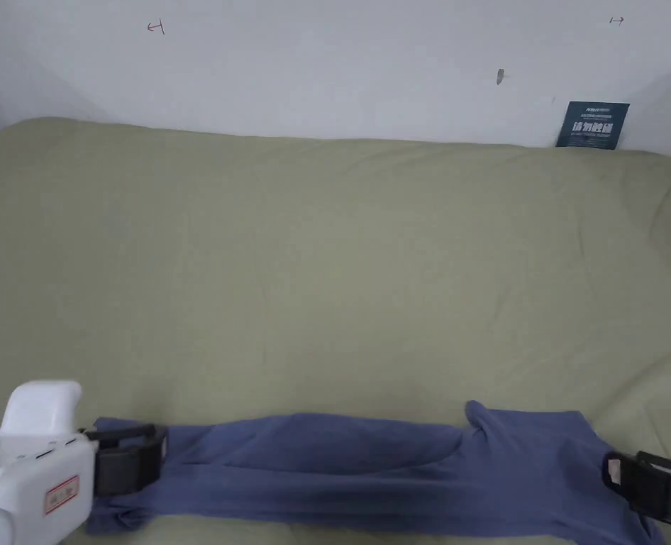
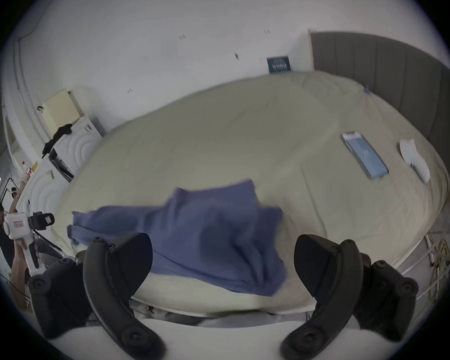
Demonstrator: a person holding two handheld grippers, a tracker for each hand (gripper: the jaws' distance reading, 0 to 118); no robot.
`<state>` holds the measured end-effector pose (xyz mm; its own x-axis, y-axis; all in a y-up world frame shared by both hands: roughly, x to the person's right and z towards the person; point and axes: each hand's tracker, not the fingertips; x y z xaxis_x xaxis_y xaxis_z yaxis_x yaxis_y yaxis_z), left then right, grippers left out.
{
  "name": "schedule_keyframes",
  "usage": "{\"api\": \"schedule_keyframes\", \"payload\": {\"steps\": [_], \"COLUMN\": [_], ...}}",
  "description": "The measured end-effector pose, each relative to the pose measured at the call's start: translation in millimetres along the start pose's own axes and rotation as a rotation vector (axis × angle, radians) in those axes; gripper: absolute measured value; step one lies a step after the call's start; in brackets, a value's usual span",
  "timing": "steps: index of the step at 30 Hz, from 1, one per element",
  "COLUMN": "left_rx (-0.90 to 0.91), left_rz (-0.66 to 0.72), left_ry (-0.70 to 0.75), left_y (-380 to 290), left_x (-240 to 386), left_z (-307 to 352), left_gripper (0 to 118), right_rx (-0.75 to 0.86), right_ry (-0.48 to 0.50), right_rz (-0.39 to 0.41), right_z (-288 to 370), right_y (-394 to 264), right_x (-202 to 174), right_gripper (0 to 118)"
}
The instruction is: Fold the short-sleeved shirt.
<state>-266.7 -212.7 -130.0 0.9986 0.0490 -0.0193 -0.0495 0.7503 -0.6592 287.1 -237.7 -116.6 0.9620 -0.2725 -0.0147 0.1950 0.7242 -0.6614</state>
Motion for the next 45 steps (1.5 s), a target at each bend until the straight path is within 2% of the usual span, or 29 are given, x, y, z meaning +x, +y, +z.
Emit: {"api": "schedule_keyframes", "payload": {"steps": [1, 2, 4, 5, 6, 9, 13, 17, 25, 28, 31, 36, 39, 42, 43, 44, 45], "left_rx": [0.035, 0.057, 0.133, 0.166, 0.190, 0.274, 0.382, 0.409, 0.372, 0.290, 0.119, -0.156, -0.265, -0.354, -0.374, -0.402, -0.433], "left_rz": [0.006, 0.009, 0.013, -0.001, -0.011, -0.037, -0.047, -0.094, -0.045, 0.005, 0.067, 0.309, 0.325, 0.395, 0.417, 0.428, 0.434], "left_ry": [-0.028, -0.049, -0.066, -0.059, -0.058, -0.006, 0.036, 0.059, 0.066, 0.060, 0.002, -0.136, -0.161, -0.298, -0.361, -0.414, -0.448], "left_y": [6, 12, 20, 21, 23, 21, 12, 11, 11, 11, 14, 9, 5, 3, 3, 3, 3], "left_x": [10, 22, 45, 56, 65, 80, 85, 90, 68, 33, -15, -89, -112, -132, -138, -141, -143], "left_z": [5, 10, 18, 21, 23, 18, 23, 38, 40, 38, 22, -23, -53, -81, -89, -97, -106], "left_gripper": [111, 102, 58, 26, 0, 0, 0, 0, 0, 0, 0, 0, 0, 1, 13, 44, 97], "right_rx": [0.031, 0.089, 0.157, 0.194, 0.246, 0.378, 0.456, 0.496, 0.533, 0.534, 0.521, 0.457, 0.398, 0.360, 0.345, 0.334, 0.324], "right_ry": [0.011, 0.006, -0.021, -0.044, -0.050, -0.096, -0.070, -0.104, -0.133, -0.142, -0.135, -0.126, -0.126, -0.148, -0.148, -0.148, -0.152], "right_rz": [0.022, 0.057, 0.128, 0.156, 0.172, 0.237, 0.177, 0.213, 0.261, 0.271, 0.261, 0.268, 0.291, 0.314, 0.312, 0.311, 0.309], "right_z": [4, 8, 11, 13, 16, 9, 14, 18, 21, 21, 20, 8, -2, -12, -15, -18, -20], "right_y": [5, 7, 10, 8, 5, -9, -20, -20, -17, -20, -23, -31, -35, -42, -43, -45, -46], "right_x": [-15, -32, -66, -83, -96, -121, -144, -154, -165, -168, -170, -177, -182, -187, -187, -188, -190], "right_gripper": [102, 90, 44, 17, 6, 3, 3, 3, 3, 3, 3, 3, 3, 3, 3, 3, 3]}}
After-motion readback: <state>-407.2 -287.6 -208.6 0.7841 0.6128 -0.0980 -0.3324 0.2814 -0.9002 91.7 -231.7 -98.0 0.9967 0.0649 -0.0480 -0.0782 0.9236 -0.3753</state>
